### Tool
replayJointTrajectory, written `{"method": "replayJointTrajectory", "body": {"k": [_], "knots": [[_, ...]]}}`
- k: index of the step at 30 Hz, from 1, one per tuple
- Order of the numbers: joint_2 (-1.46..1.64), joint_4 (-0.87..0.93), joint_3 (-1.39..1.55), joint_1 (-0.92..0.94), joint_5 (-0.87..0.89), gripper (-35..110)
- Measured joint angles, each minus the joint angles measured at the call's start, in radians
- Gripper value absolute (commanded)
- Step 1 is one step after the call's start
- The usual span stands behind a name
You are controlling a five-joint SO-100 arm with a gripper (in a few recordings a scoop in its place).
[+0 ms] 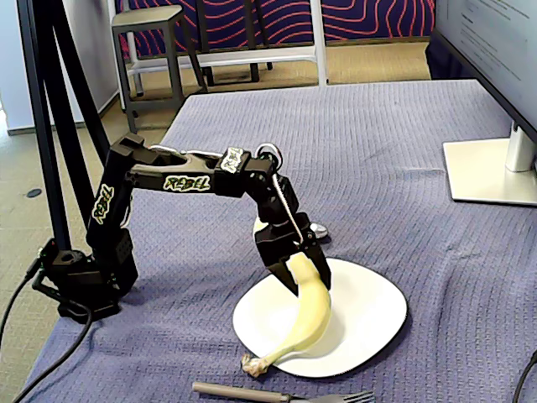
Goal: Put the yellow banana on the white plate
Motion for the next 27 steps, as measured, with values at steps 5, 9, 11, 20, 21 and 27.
{"method": "replayJointTrajectory", "body": {"k": [5, 9, 11, 20, 21, 27], "knots": [[0.003, -0.002, -0.002, 0.006, 0.002, 26], [0.002, -0.002, 0.034, 0.012, 0.002, 26], [0.003, -0.003, 0.054, 0.012, 0.003, 25], [0.048, 0.011, 0.077, 0.041, 0.023, 19], [0.063, 0.02, 0.078, 0.041, 0.026, 18], [0.178, 0.054, 0.124, 0.058, 0.031, 0]]}}
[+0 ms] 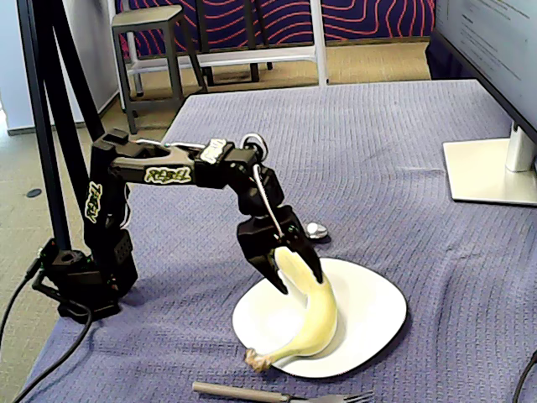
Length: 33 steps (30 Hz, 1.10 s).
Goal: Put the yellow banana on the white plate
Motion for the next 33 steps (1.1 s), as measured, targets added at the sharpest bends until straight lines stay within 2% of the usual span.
{"method": "replayJointTrajectory", "body": {"k": [9, 17, 25, 33], "knots": [[0.316, 0.009, 0.213, -0.008, 0.0, 0], [0.683, -0.043, 0.611, 0.018, 0.021, 0], [1.091, -0.055, 1.008, -0.08, 0.074, 0], [1.308, -0.103, 1.269, -0.196, 0.143, 0]]}}
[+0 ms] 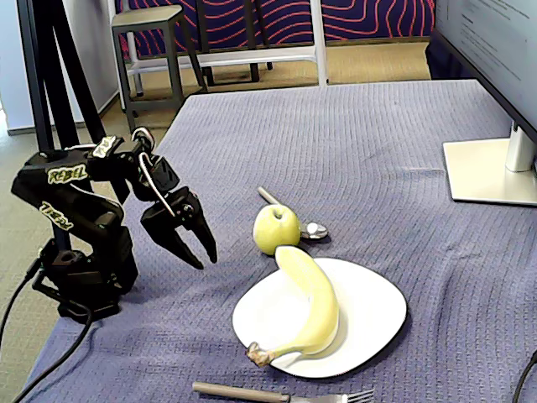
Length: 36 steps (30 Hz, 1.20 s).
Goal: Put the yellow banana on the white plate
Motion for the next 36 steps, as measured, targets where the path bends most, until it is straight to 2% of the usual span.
{"method": "replayJointTrajectory", "body": {"k": [4, 9, 20, 36], "knots": [[0.106, -0.025, 0.12, -0.104, 0.025, 0], [0.198, -0.002, 0.212, -0.138, 0.048, 0], [0.391, 0.051, 0.305, -0.104, 0.054, 0], [0.411, 0.067, 0.311, -0.074, 0.044, 0]]}}
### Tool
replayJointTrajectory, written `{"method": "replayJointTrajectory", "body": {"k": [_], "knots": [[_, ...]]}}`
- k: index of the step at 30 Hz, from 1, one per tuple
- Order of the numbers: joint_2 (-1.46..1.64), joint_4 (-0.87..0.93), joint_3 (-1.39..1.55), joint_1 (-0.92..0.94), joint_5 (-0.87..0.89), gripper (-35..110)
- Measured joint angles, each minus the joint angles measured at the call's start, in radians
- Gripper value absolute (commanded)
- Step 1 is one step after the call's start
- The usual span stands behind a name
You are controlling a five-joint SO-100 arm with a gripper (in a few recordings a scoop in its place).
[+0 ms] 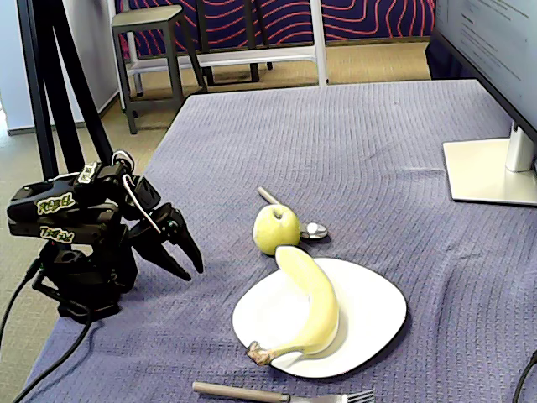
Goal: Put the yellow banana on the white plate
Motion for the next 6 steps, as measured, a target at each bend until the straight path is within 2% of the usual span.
{"method": "replayJointTrajectory", "body": {"k": [6], "knots": [[0.008, 0.02, 0.0, 0.028, -0.017, 0]]}}
